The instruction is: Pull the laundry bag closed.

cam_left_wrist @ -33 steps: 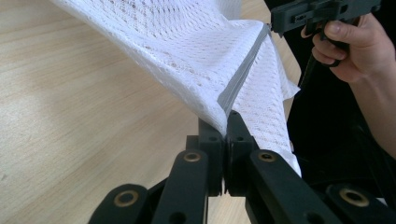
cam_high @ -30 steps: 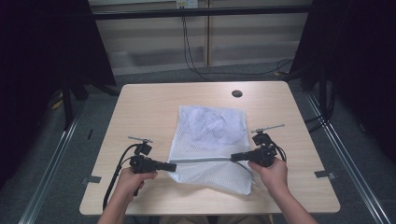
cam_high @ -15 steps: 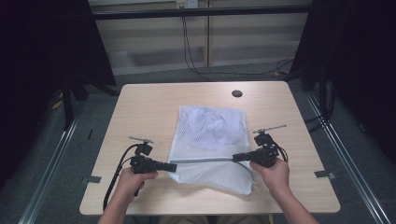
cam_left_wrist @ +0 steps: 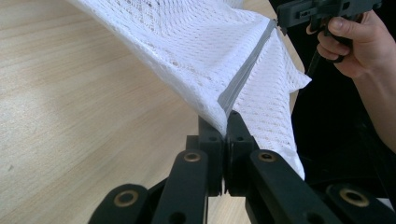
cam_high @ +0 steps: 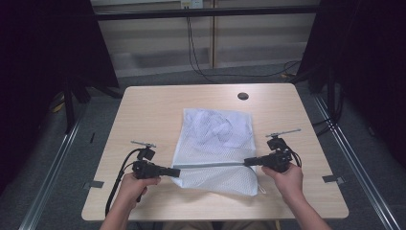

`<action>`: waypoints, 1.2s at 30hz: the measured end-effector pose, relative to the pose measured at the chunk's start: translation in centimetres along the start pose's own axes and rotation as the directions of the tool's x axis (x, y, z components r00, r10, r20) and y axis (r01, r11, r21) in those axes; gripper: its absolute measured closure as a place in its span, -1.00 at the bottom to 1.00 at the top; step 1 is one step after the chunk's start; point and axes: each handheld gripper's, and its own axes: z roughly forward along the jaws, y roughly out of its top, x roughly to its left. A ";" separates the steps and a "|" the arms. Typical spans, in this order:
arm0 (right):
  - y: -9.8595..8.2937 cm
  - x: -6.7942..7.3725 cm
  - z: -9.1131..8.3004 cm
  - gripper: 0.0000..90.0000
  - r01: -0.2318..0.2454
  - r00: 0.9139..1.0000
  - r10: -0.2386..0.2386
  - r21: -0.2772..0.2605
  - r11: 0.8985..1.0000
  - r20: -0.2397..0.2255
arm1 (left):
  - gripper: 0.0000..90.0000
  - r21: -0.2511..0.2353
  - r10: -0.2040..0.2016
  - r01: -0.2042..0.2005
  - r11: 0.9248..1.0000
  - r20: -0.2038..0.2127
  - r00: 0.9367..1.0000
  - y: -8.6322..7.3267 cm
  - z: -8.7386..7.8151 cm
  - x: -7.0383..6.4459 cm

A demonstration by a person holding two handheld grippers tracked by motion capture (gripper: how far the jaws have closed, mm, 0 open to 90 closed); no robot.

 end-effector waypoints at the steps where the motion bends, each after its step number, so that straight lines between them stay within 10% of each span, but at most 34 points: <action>1: 0.0 -0.1 -0.1 0.93 -0.004 1.000 0.004 -0.001 1.000 -0.004 | 0.97 0.000 0.000 0.000 1.000 -0.003 1.000 0.0 0.0 0.0; 36: -1.5 -2.3 -2.9 0.93 -0.028 0.999 0.030 -0.038 0.999 0.034 | 0.97 0.010 0.018 -0.018 1.000 0.013 1.000 0.0 0.2 -0.1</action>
